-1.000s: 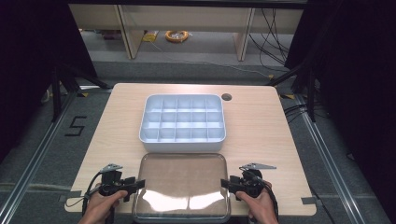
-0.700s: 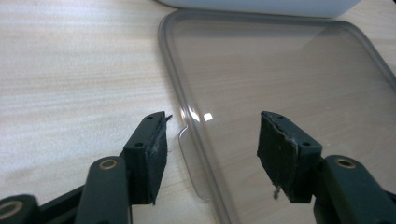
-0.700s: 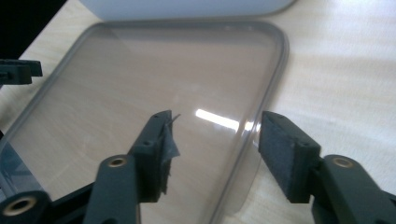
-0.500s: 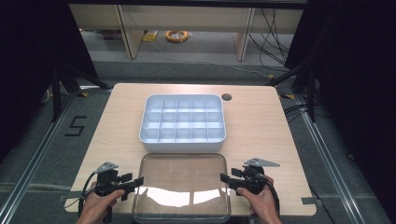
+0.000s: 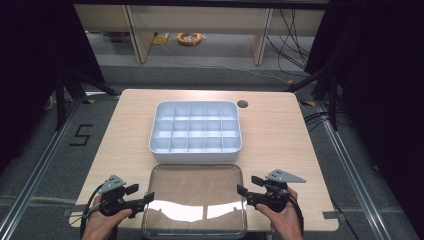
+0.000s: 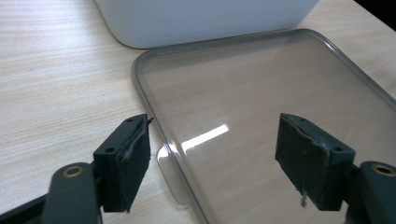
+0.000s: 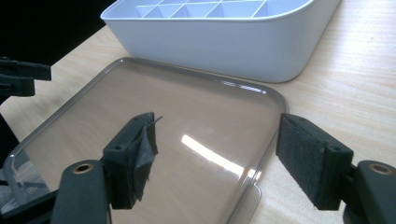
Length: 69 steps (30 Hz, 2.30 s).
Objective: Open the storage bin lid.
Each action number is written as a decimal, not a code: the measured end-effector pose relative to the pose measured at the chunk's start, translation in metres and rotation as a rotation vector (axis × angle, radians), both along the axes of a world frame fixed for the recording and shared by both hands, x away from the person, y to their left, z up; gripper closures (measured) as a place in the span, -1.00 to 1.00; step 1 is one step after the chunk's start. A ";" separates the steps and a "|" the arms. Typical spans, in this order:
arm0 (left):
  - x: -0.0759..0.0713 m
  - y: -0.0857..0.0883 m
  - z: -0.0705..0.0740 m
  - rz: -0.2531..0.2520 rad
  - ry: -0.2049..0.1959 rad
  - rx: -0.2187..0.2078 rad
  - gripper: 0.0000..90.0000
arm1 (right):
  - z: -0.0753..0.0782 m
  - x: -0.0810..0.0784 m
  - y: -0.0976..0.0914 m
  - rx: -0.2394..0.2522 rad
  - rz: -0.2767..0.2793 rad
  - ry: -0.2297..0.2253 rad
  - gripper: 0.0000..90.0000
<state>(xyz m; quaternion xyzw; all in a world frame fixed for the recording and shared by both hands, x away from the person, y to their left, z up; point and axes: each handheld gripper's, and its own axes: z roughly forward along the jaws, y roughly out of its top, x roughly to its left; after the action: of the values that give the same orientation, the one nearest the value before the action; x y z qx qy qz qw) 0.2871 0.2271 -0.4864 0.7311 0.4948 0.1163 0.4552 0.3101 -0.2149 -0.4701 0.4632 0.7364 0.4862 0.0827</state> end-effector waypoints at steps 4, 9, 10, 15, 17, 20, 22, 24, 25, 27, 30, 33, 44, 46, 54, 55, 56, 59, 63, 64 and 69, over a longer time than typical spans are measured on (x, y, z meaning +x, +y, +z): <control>-0.007 -0.003 0.001 -0.009 -0.030 0.029 -0.46 | 0.000 -0.004 -0.002 -0.012 0.009 0.000 -0.42; -0.013 -0.004 0.003 -0.036 -0.060 0.042 -0.49 | -0.001 -0.015 -0.001 0.022 0.021 0.003 -0.53; -0.014 -0.005 0.003 -0.033 -0.062 0.039 -0.50 | -0.002 -0.014 -0.003 -0.009 0.045 -0.039 -0.59; -0.020 -0.004 0.004 -0.038 -0.059 0.035 -0.54 | 0.000 -0.023 -0.003 -0.003 0.062 -0.066 -0.62; -0.021 -0.004 0.004 -0.049 -0.068 0.038 -0.56 | 0.000 -0.028 -0.002 -0.005 0.055 -0.044 -0.63; -0.025 -0.003 0.003 -0.052 -0.056 0.036 -0.59 | -0.003 -0.029 -0.003 -0.009 0.072 -0.065 -0.63; -0.026 -0.003 0.003 -0.066 -0.058 0.035 -0.60 | -0.002 -0.033 -0.002 -0.011 0.061 -0.031 -0.63; -0.029 -0.003 0.003 -0.061 -0.060 0.040 -0.62 | -0.003 -0.034 -0.002 -0.001 0.066 -0.044 -0.63; -0.030 -0.003 0.003 -0.066 -0.058 0.041 -0.62 | -0.004 -0.035 -0.002 0.000 0.062 -0.039 -0.63; -0.032 -0.002 0.003 -0.080 -0.063 0.046 -0.63 | -0.006 -0.037 -0.003 -0.006 0.077 -0.054 -0.63; -0.035 -0.003 0.003 -0.081 -0.058 0.044 -0.61 | -0.008 -0.041 -0.004 -0.012 0.087 -0.044 -0.63; -0.039 -0.004 0.003 -0.097 -0.071 0.059 -0.62 | -0.010 -0.047 -0.004 -0.019 0.078 -0.022 -0.63; -0.052 -0.004 0.002 -0.110 -0.059 0.067 -0.62 | -0.017 -0.065 -0.009 -0.016 0.096 -0.003 -0.62; -0.054 -0.005 0.002 -0.120 -0.065 0.060 -0.62 | -0.018 -0.066 -0.010 -0.024 0.102 -0.003 -0.62; -0.062 -0.006 0.000 -0.121 -0.054 0.048 -0.62 | -0.021 -0.078 -0.009 0.008 0.089 0.023 -0.62; -0.063 -0.005 -0.001 -0.123 -0.054 0.049 -0.62 | -0.021 -0.079 -0.010 0.001 0.093 0.015 -0.62; -0.063 -0.006 -0.001 -0.119 -0.053 0.046 -0.62 | -0.022 -0.079 -0.010 0.014 0.094 0.019 -0.62; -0.063 -0.004 -0.001 -0.129 -0.058 0.054 -0.62 | -0.020 -0.084 -0.009 0.007 0.079 0.058 -0.62; -0.063 -0.005 -0.002 -0.116 -0.049 0.041 -0.62 | -0.022 -0.082 -0.009 0.010 0.088 0.043 -0.62; -0.063 -0.005 -0.002 -0.118 -0.048 0.043 -0.62 | -0.022 -0.082 -0.009 0.014 0.088 0.045 -0.62; -0.063 -0.005 -0.002 -0.119 -0.048 0.043 -0.62 | -0.022 -0.081 -0.010 0.002 0.102 0.022 -0.62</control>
<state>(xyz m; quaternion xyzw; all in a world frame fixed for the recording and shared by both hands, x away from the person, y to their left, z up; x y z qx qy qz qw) 0.2244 0.2225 -0.4882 0.7657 0.4370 0.1172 0.4571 0.2294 -0.2247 -0.4926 0.4307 0.7593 0.4853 0.0492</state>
